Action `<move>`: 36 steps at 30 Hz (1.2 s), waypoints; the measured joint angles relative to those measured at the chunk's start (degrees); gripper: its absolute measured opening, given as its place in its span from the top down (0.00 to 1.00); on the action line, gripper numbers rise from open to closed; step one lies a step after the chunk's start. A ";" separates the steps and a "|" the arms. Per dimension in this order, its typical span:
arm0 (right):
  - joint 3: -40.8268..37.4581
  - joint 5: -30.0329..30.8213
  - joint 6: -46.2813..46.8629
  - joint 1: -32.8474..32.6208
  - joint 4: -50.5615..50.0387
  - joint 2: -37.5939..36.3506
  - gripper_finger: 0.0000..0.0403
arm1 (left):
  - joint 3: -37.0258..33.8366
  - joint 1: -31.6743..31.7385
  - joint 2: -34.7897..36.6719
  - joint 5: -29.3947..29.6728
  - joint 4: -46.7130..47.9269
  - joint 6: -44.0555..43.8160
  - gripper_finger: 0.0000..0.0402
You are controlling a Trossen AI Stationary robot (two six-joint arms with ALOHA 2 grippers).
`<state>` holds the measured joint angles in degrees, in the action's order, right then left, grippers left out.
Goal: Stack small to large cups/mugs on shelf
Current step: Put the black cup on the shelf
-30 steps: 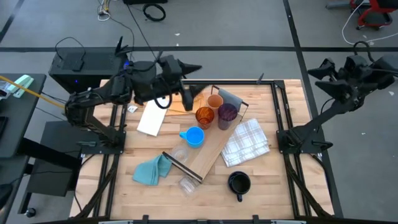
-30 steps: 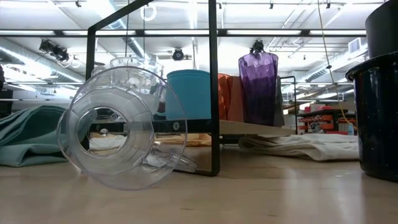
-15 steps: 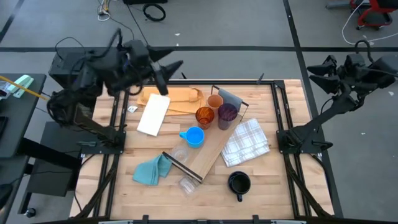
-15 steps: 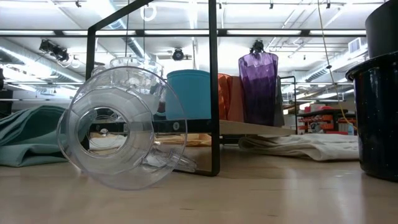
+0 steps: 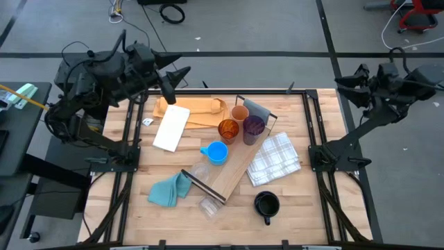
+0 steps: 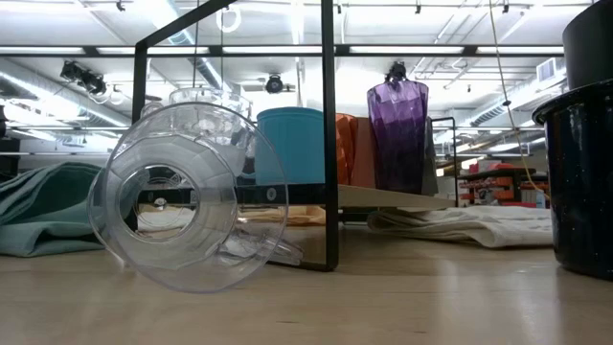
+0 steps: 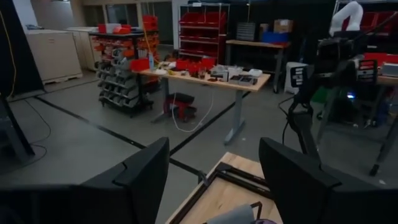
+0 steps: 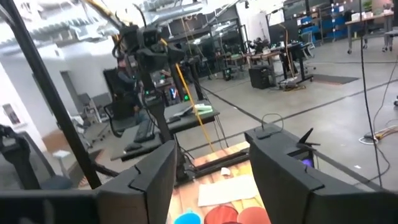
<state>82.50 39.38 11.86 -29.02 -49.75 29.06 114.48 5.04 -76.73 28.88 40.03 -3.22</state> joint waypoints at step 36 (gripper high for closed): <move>-0.09 -23.80 12.84 0.00 -20.85 35.97 0.73 | -0.02 -9.12 2.89 9.86 46.31 -33.81 0.56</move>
<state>82.41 15.58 24.70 -29.02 -70.61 65.03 114.45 -4.08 -73.84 38.74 86.34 -37.03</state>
